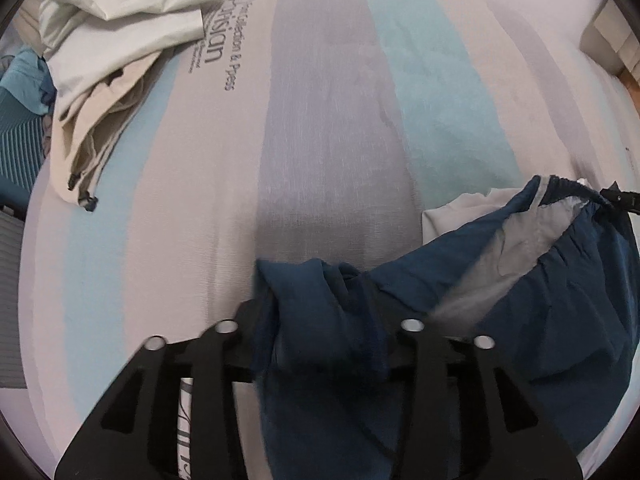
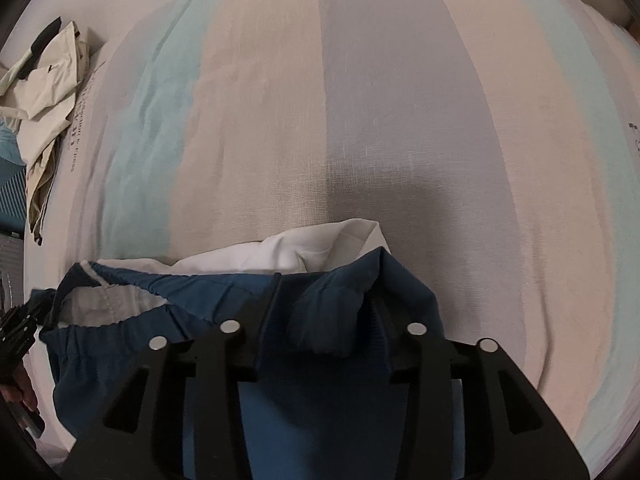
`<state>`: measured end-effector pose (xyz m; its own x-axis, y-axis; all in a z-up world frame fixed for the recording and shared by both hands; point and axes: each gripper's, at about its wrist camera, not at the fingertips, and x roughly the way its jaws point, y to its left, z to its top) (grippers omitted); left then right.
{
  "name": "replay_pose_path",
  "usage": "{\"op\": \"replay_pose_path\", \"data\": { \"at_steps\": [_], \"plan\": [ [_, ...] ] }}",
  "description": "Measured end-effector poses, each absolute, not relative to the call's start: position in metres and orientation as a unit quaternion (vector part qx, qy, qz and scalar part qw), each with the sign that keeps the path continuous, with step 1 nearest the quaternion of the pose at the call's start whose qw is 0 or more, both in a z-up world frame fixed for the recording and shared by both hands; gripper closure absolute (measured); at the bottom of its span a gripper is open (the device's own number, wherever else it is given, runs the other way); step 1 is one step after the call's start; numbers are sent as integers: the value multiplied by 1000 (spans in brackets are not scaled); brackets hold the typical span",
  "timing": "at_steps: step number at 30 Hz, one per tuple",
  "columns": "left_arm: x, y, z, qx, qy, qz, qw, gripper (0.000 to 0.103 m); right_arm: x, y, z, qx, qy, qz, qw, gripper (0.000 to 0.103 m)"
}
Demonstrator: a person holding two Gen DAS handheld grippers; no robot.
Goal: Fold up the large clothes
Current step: 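Lay the hem over the hood with both tools and open them, then move both tools over the folded blue bundle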
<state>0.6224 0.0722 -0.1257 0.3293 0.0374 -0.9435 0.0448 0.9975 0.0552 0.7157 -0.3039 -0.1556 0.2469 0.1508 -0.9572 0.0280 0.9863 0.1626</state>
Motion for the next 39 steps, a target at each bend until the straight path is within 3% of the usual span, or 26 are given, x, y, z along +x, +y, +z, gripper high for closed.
{"op": "replay_pose_path", "data": {
  "at_steps": [4,17,23,33,39],
  "plan": [
    [624,76,-118,30,575,1,818,53,711,-306,-144,79,603,39,793,50],
    [596,79,-84,14,562,-4,827,43,668,-310,-79,67,563,43,823,42],
    [558,81,-65,-5,559,-6,829,29,622,-297,-56,54,554,56,829,33],
    [495,113,-69,-55,577,-13,815,14,550,-243,-49,50,548,112,828,15],
    [488,127,-91,-91,599,-38,795,6,530,-196,-61,41,551,165,817,15]
  ]
}}
